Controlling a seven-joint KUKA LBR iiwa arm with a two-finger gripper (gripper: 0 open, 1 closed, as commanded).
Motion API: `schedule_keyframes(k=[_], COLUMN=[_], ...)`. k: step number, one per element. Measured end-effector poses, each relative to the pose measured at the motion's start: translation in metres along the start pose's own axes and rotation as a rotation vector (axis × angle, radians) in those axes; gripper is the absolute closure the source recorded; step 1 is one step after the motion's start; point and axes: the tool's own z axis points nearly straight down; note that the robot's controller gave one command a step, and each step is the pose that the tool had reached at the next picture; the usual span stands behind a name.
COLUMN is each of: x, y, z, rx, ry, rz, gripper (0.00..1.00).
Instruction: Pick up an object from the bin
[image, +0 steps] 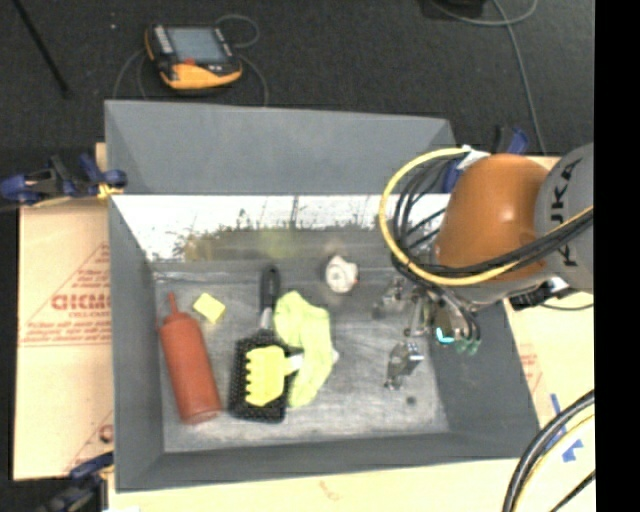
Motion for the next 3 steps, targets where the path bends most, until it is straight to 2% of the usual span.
schedule_keyframes(k=[1,2,3], x=[-0.002,-0.012,-0.013], y=[0.000,0.021,0.074], z=[-0.004,0.032,0.065], rx=[0.001,0.003,0.001], ry=[-0.008,-0.015,-0.007], rz=[-0.001,-0.188,-0.568], gripper=[0.00,0.00,0.00])
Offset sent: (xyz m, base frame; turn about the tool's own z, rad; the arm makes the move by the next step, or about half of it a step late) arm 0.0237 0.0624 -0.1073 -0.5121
